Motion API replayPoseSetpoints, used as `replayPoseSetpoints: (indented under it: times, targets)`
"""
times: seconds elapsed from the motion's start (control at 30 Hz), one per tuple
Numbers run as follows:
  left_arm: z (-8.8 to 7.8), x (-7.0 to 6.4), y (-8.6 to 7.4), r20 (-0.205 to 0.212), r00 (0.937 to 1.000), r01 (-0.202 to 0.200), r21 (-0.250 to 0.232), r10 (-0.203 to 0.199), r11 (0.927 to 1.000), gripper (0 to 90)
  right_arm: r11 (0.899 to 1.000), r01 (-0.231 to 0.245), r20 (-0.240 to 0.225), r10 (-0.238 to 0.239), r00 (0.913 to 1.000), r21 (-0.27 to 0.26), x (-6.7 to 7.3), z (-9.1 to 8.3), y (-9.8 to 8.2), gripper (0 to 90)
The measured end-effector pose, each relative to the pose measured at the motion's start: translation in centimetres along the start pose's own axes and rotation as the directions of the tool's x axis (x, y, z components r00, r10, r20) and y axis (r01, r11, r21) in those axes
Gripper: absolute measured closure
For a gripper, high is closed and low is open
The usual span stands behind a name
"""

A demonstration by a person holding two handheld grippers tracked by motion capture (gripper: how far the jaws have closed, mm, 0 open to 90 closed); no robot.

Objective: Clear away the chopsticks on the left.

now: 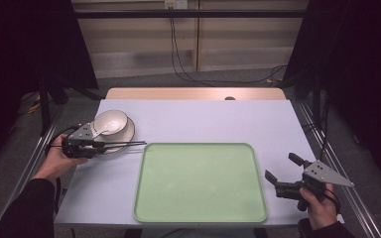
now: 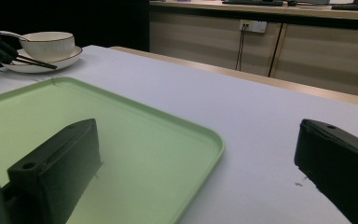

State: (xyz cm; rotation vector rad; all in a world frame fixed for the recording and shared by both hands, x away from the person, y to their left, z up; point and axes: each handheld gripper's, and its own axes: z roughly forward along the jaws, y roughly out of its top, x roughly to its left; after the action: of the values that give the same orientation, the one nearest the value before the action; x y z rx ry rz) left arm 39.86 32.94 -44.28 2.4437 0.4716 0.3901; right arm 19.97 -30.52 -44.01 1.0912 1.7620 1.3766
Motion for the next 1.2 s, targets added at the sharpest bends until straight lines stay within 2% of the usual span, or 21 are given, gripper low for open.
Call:
replayPoseSetpoints:
  times: [0.13, 0.2, 0.27, 0.3, 0.33, 0.4, 0.43, 0.47, 0.5, 0.6, 0.63, 0.73, 0.8, 0.87, 0.9, 0.93, 0.97, 1.03, 1.13, 1.17, 1.2]
  targets:
    - [0.3, 0.1, 0.4, 0.024, 0.9996, -0.017, 0.025, 0.017, 0.9995, 76.9, 1.0, -0.004, -0.001, 0.004, 1.0, 0.002, 0.0, 0.0, 0.0, 0.0]
    - [0.3, 0.3, 0.5, 0.045, 0.9989, -0.012, 0.033, 0.01, 0.9994, 77.3, 1.0, -0.007, -0.001, 0.007, 1.0, 0.005, 0.0, -0.1, 0.0, 0.0]
    - [0.3, 0.4, 0.5, 0.037, 0.9992, -0.014, 0.034, 0.012, 0.9993, 78.0, 1.0, -0.009, 0.002, 0.009, 1.0, 0.001, 0.0, -0.1, 0.0, 0.0]
    - [0.3, 0.5, 0.5, 0.059, 0.9983, -0.008, 0.047, 0.005, 0.9989, 78.1, 1.0, -0.014, 0.0, 0.014, 0.9999, 0.003, 0.0, -0.1, 0.0, 0.0]
    - [0.3, 0.5, 0.5, 0.059, 0.9983, -0.008, 0.047, 0.005, 0.9989, 78.7, 1.0, -0.014, 0.0, 0.014, 0.9999, 0.003, 0.0, -0.1, 0.0, 0.0]
    - [0.3, 0.6, 0.7, 0.072, 0.9972, -0.024, 0.053, 0.021, 0.9983, 80.2, 1.0, -0.008, 0.001, 0.008, 1.0, 0.002, 0.0, -0.1, 0.0, 0.0]
    - [0.4, 0.5, 0.8, 0.083, 0.9966, -0.007, 0.045, 0.003, 0.9989, 81.2, 1.0, -0.005, -0.002, 0.005, 1.0, 0.001, 0.0, -0.1, 0.0, 0.0]
    - [0.4, 0.7, 0.9, 0.084, 0.9961, -0.033, 0.06, 0.028, 0.9977, 82.4, 1.0, -0.011, -0.003, 0.011, 0.9999, 0.005, 0.0, -0.1, 0.0, 0.0]
    - [0.4, 0.7, 0.9, 0.084, 0.9961, -0.033, 0.06, 0.028, 0.9977, 82.6, 1.0, -0.011, -0.003, 0.011, 0.9999, 0.005, 0.0, -0.1, 0.0, 0.0]
    - [0.1, 0.7, 0.9, 0.095, 0.9955, -0.01, 0.06, 0.004, 0.9981, 83.8, 1.0, -0.014, 0.002, 0.014, 0.9999, 0.005, 0.0, -0.1, 0.0, 0.0]
    - [0.0, 0.8, 0.8, 0.1, 0.9946, 0.021, 0.061, -0.027, 0.9979, 85.5, 1.0, -0.011, 0.003, 0.011, 0.9999, 0.004, -0.1, -0.1, 0.0, 0.0]
    - [-0.1, 0.8, 0.6, 0.102, 0.9943, 0.027, 0.056, -0.033, 0.998, 85.9, 1.0, -0.015, 0.0, 0.015, 0.9999, 0.006, -0.1, 0.0, 0.0, 0.0]
    - [-0.2, 0.8, 0.6, 0.096, 0.9942, 0.04, 0.071, -0.047, 0.9967, 86.1, 1.0, -0.013, 0.002, 0.013, 0.9999, 0.002, 0.0, 0.0, 0.0, 0.0]
    - [-0.3, 0.8, 0.5, 0.099, 0.9933, 0.054, 0.055, -0.059, 0.997, 86.1, 1.0, -0.014, 0.006, 0.014, 0.9999, 0.003, 0.0, -0.1, 0.0, 0.0]
    - [-0.4, 0.7, 0.4, 0.094, 0.9922, 0.079, 0.037, -0.082, 0.9962, 86.1, 1.0, -0.013, 0.004, 0.013, 0.9999, 0.003, -0.1, 0.0, 0.0, 0.0]
    - [-0.4, 0.7, 0.4, 0.094, 0.9922, 0.079, 0.037, -0.082, 0.9962, 86.2, 1.0, -0.013, 0.004, 0.013, 0.9999, 0.003, -0.1, 0.0, 0.0, 0.0]
    - [-0.6, 0.7, 0.4, 0.101, 0.9902, 0.093, 0.043, -0.096, 0.9948, 86.2, 1.0, -0.015, 0.004, 0.015, 0.9999, 0.004, -0.1, 0.0, 0.0, 0.0]
    - [-1.0, 0.5, 0.4, 0.098, 0.9874, 0.122, 0.024, -0.124, 0.9922, 86.2, 1.0, -0.016, 0.003, 0.016, 0.9999, 0.003, 0.0, -0.1, 0.0, 0.0]
    - [-1.5, 0.2, 0.6, 0.095, 0.9859, 0.137, 0.02, -0.138, 0.9904, 86.2, 1.0, -0.014, 0.005, 0.014, 0.9999, 0.0, -0.1, -0.1, 0.0, 0.0]
    - [-1.8, 0.1, 0.6, 0.093, 0.9839, 0.152, 0.008, -0.152, 0.9883, 86.2, 1.0, -0.013, 0.005, 0.013, 0.9999, 0.001, 0.0, -0.1, 0.0, 0.0]
    - [-2.4, -0.1, 0.6, 0.08, 0.9802, 0.183, -0.016, -0.181, 0.983, 86.2, 1.0, -0.014, 0.005, 0.014, 0.9999, 0.002, 0.0, -0.1, 0.0, 0.0]
